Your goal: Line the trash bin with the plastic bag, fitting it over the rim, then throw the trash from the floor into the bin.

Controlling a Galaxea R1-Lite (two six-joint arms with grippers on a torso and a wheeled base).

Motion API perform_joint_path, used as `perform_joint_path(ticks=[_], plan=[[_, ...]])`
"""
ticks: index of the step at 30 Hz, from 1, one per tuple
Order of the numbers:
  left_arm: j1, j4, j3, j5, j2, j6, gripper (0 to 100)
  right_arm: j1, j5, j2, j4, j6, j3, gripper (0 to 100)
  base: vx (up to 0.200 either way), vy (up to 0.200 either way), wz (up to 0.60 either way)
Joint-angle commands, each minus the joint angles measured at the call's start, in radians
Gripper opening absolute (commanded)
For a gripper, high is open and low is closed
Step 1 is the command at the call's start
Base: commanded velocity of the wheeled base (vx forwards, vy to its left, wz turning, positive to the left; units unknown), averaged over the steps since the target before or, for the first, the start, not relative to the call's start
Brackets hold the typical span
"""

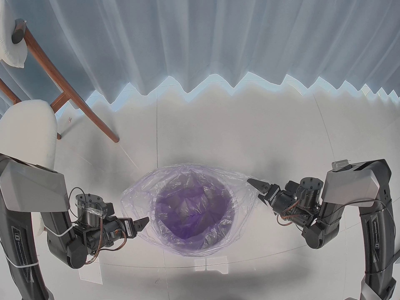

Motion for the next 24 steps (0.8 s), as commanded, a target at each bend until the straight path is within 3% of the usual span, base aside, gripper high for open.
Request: perform_joint_path(ticks=[1,6,10,18,24], plan=[[0.023,-0.001,-0.001,0.001,0.049,0.002,100,-0.001,0.001,0.006,-0.018,-0.001,0.001,100,0.000,0.000,0.00],[0.021,-0.001,0.002,0.029,0.082,0.016,100,-0.001,0.001,0.007,-0.018,-0.001,-0.005,100,0.000,0.000,0.00],[0.023,-0.016,-0.071,0.058,0.176,0.016,100,-0.001,0.001,0.004,-0.018,-0.002,-0.008,100,0.000,0.000,0.00],[0.037,-0.026,-0.145,0.045,0.291,0.010,100,-0.008,0.001,0.006,-0.018,-0.001,-0.022,100,0.000,0.000,0.00],[0.032,-0.144,-0.133,0.052,0.308,0.012,100,-0.008,0.002,0.006,-0.018,-0.001,-0.026,100,0.000,0.000,0.00]])
